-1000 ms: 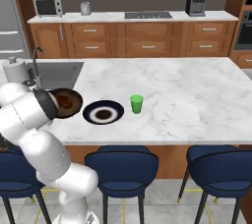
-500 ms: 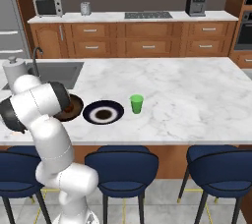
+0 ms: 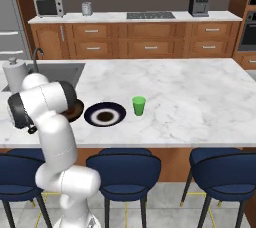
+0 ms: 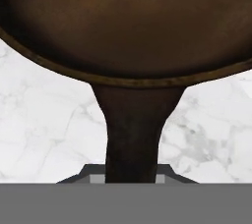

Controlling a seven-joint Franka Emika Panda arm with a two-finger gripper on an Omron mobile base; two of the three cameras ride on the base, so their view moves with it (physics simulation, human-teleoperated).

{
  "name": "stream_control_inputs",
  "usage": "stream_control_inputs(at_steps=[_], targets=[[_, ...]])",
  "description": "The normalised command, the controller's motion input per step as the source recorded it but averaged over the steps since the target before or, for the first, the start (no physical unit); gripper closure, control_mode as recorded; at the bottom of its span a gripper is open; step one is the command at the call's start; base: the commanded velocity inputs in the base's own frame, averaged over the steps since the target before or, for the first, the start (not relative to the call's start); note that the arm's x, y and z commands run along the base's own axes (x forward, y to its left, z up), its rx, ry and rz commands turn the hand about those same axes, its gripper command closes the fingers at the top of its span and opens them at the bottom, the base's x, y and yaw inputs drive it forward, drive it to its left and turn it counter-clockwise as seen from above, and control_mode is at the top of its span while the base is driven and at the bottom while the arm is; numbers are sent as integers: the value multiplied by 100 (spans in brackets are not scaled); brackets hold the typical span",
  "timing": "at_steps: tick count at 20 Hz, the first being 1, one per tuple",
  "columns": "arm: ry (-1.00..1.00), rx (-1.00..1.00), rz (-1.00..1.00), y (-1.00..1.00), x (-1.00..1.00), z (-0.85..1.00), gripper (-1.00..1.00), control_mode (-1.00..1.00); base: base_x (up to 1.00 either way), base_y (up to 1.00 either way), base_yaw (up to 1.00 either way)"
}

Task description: Pick up the pan with the steak in it and place it on the dining table. Then place the steak on the plate.

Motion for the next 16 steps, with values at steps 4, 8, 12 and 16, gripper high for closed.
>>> stream_control_inputs(at_steps=[4, 8, 12, 16], targets=[[5, -5, 0, 5, 13, -28, 100, -100, 0, 0, 0], [2, -2, 0, 1, 6, -15, 100, -100, 0, 0, 0], [0, 0, 0, 0, 0, 0, -100, -100, 0, 0, 0], [0, 0, 0, 0, 0, 1, -100, -100, 0, 0, 0]])
